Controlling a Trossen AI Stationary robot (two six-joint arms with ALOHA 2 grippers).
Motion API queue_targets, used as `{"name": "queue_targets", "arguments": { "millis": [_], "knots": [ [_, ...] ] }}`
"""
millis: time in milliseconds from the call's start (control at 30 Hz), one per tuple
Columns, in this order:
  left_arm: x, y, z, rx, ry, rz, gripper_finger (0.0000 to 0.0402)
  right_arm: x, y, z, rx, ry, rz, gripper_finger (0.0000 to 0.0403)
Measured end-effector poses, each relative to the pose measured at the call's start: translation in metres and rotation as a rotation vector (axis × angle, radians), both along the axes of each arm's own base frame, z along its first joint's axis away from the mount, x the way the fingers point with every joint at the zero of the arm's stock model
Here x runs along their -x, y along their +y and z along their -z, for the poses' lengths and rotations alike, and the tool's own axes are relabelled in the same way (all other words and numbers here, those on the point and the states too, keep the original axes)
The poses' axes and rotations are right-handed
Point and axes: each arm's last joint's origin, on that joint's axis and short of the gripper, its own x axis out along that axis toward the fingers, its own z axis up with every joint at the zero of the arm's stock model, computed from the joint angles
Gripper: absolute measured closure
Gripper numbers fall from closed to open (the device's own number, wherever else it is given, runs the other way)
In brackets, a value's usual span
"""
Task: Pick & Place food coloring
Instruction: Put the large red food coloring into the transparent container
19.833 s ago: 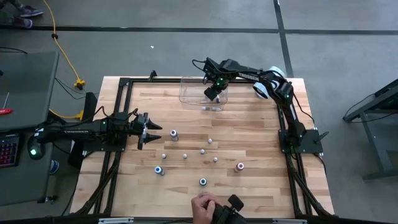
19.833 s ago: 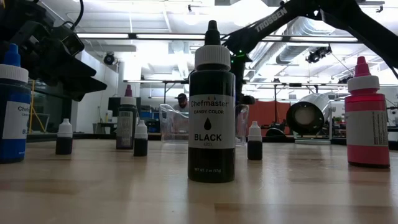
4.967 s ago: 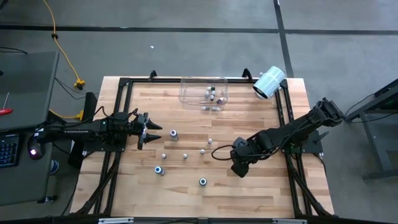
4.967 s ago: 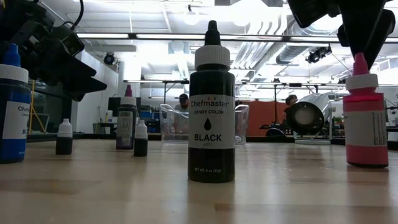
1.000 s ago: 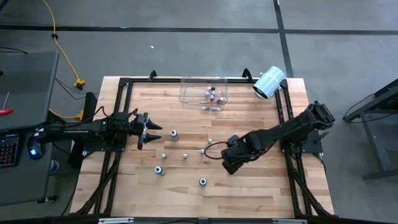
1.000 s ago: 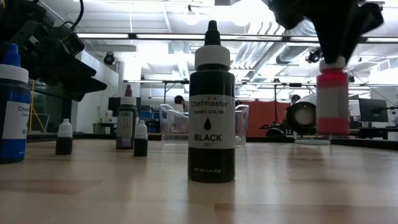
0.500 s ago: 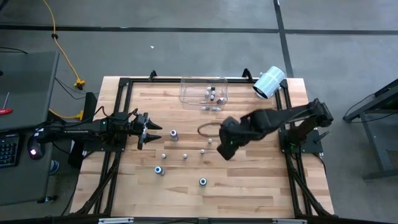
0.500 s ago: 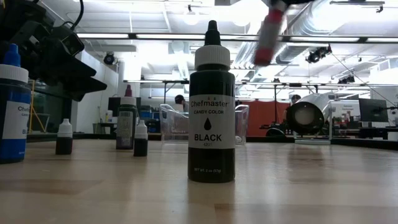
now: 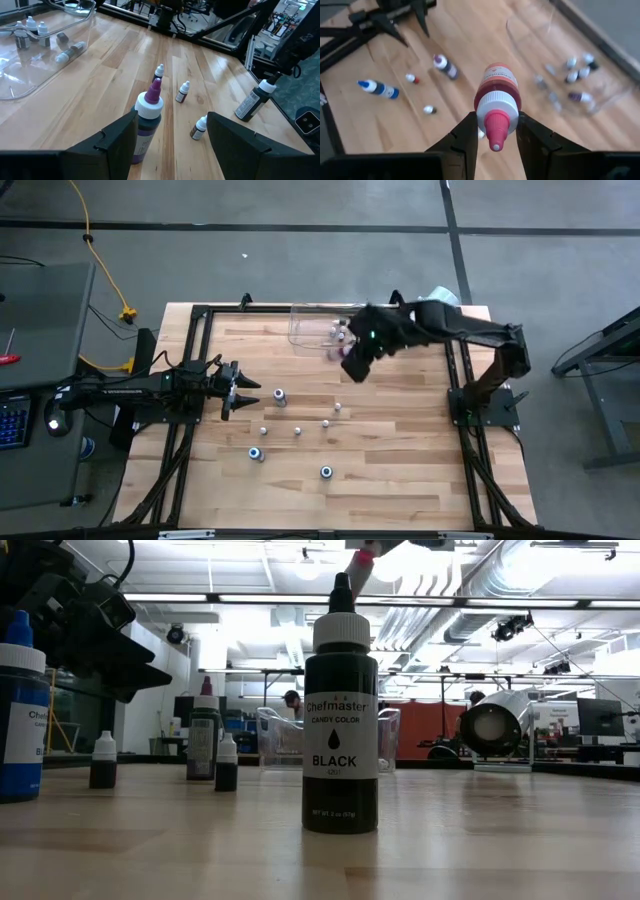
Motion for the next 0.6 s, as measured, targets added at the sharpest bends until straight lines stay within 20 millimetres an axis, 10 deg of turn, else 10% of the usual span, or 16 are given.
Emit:
{"name": "queue_targets", "arguments": {
  "millis": [600],
  "knots": [
    [0.0, 0.0, 0.0, 0.0, 0.0, 0.0, 0.0167, -0.017, -0.115, 0.023, 0.115, -0.04, -0.22, 0.0299]
  ]
}}
